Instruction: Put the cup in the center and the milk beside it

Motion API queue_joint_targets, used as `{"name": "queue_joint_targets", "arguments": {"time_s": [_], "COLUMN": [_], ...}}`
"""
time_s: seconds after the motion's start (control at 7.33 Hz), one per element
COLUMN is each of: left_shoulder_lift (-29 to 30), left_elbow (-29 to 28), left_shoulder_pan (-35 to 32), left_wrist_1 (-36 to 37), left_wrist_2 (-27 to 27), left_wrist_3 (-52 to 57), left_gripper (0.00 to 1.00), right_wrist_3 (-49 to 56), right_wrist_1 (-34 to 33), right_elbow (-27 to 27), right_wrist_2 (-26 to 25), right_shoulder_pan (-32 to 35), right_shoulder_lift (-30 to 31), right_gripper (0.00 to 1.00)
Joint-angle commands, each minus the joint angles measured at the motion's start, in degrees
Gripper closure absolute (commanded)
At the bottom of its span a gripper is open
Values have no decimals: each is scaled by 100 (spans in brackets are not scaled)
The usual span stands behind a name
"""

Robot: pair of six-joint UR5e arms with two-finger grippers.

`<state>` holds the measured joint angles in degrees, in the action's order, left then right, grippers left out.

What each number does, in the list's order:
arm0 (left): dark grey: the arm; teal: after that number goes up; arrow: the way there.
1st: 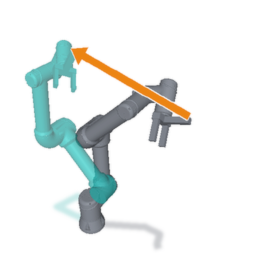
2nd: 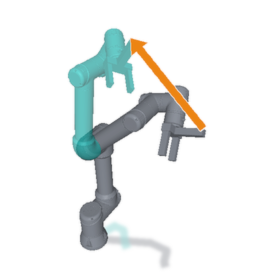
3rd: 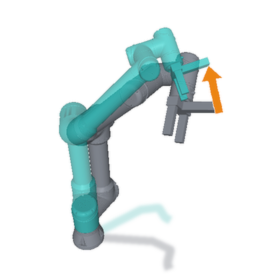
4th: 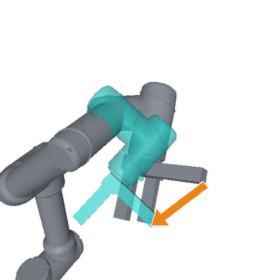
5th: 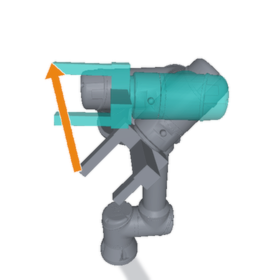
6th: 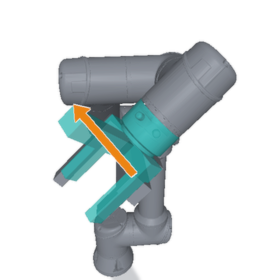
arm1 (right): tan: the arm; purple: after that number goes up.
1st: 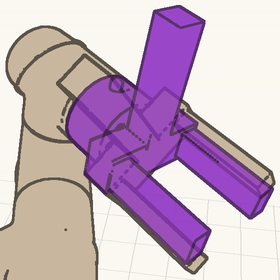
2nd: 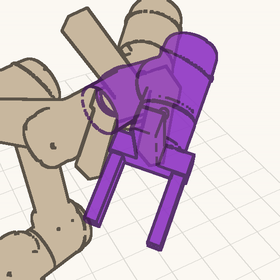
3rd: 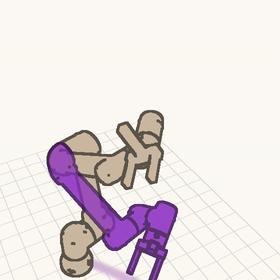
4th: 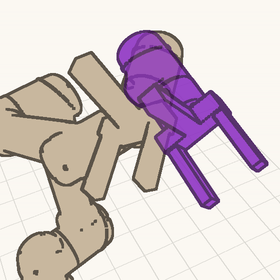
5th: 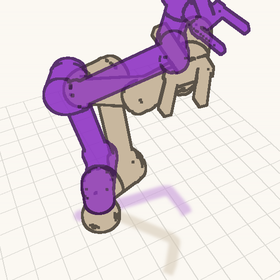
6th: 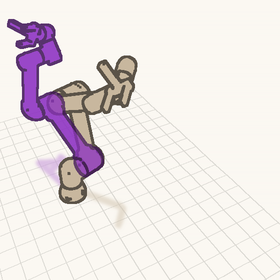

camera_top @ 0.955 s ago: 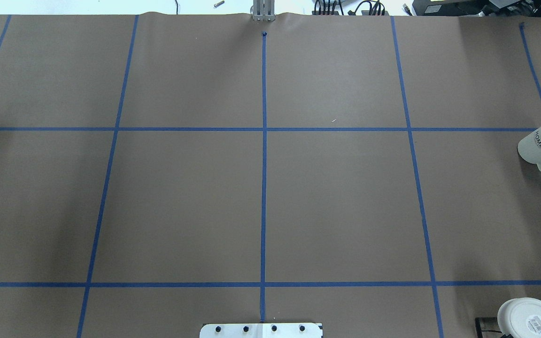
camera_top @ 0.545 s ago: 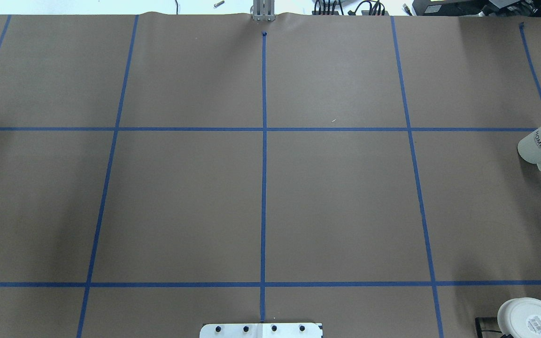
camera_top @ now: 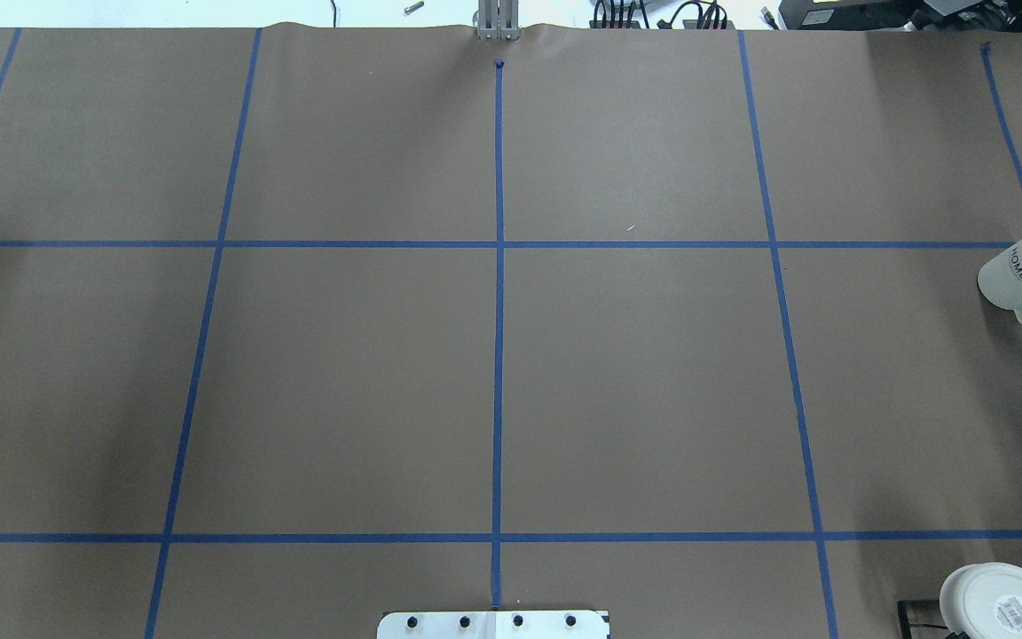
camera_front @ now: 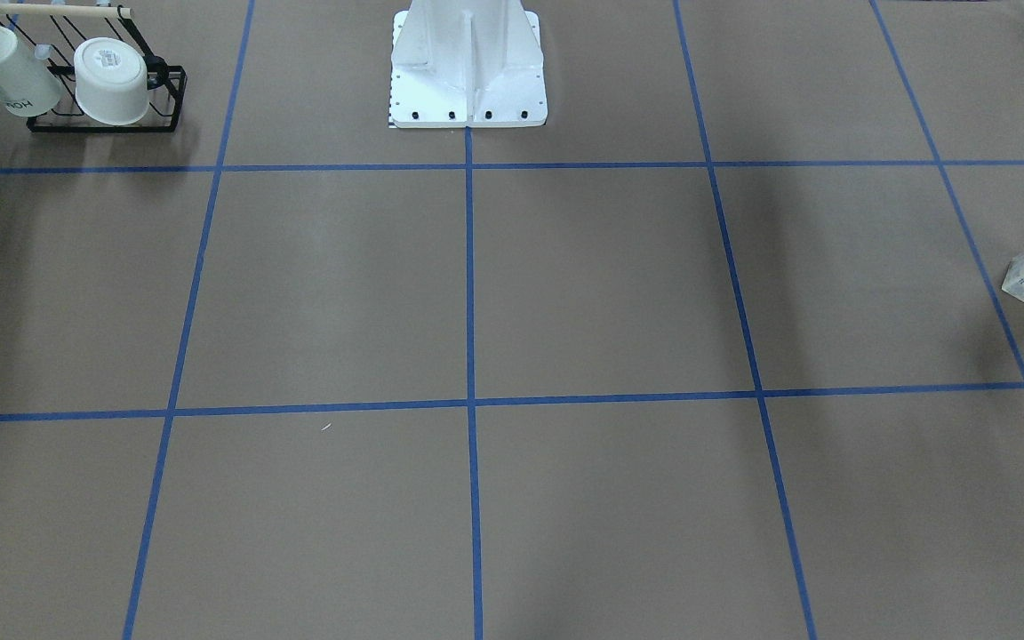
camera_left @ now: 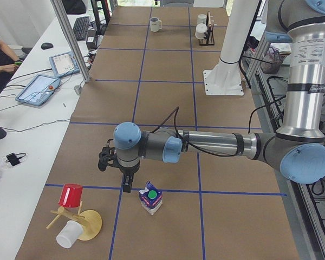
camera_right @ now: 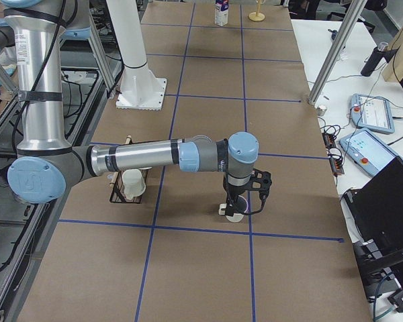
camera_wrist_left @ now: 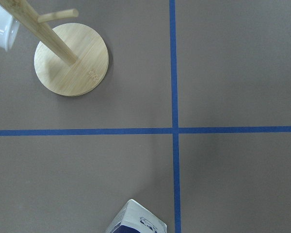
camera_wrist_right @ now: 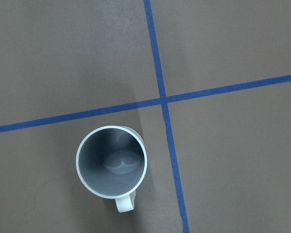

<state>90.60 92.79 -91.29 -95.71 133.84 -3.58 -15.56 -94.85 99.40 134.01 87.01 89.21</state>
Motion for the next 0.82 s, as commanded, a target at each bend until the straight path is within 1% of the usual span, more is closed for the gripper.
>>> {"name": "queue_joint_targets", "arguments": {"time_s": [0.0,0.14,0.27,0.41,0.55,0.68], "left_shoulder_lift": [37,141,64,20,2,2], "left_elbow": [38,-180,-243,-278,-305,-322], "left_shoulder_pan": [6,24,15,15,15,15], "left_wrist_1": [-44,-1,-44,-184,-298,-299], "left_wrist_2": [1,10,19,28,28,28], "left_wrist_3": [42,-10,-54,-63,-81,-90], "left_gripper": [2,2,2,2,2,2], "right_wrist_3": [-70,-53,-35,-70,-323,-543], "right_wrist_1": [1,10,106,916,1725,2002], "right_elbow": [-25,-52,-182,-715,-1216,-1404], "right_wrist_2": [81,64,63,72,90,142], "right_shoulder_pan": [0,-9,-26,-70,-175,-254], "right_shoulder_lift": [-70,-53,-52,-78,-148,-201], "right_gripper": [0,0,0,0,0,0]}}
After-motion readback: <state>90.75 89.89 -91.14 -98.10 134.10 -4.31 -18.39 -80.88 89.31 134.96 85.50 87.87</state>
